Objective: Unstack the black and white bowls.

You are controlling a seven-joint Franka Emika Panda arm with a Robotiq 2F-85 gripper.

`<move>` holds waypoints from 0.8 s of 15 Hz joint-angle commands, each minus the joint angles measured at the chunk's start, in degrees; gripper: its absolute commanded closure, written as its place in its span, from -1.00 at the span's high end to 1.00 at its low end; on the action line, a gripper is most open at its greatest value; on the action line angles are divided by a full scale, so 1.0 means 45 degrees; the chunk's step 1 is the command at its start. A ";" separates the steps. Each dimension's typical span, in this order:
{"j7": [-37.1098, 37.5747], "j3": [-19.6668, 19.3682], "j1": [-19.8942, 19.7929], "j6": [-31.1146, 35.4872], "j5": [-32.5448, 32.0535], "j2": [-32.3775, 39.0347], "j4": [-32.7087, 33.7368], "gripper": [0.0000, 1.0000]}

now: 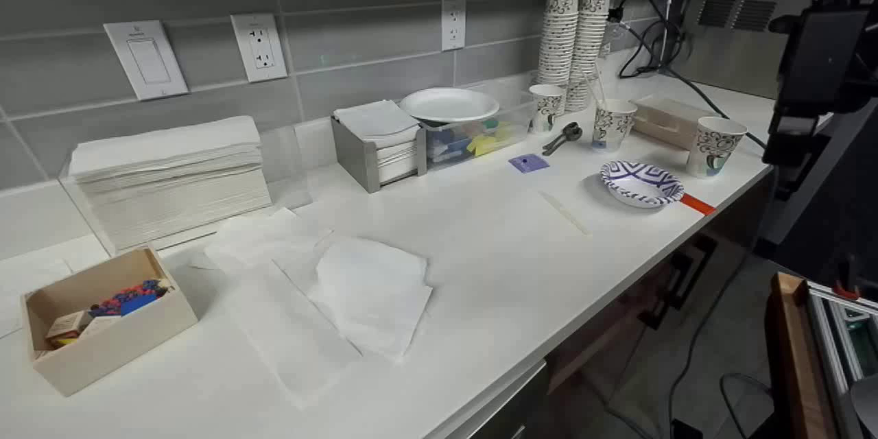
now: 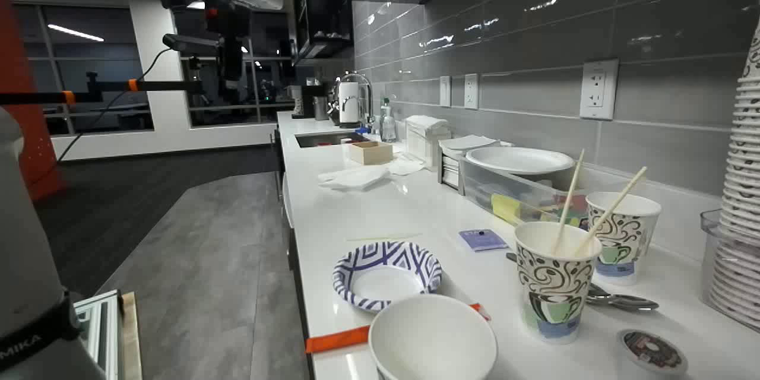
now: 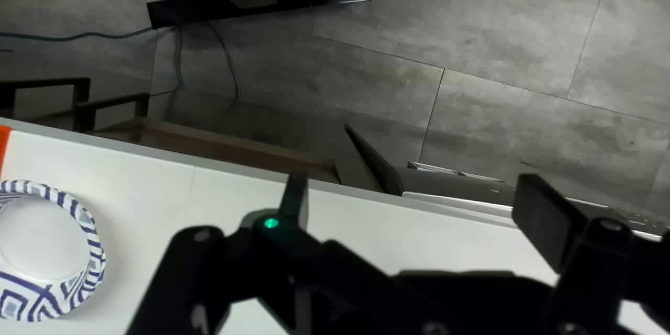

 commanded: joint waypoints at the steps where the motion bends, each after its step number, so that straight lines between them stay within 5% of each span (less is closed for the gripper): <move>1: -0.0062 0.0089 -0.0125 -0.0042 0.0049 -0.0004 0.0029 1.00; 7: -0.0063 0.0089 -0.0125 -0.0042 0.0049 -0.0004 0.0030 1.00; 12: 0.1193 -0.0133 -0.1844 0.2119 -0.1728 0.0642 -0.0337 1.00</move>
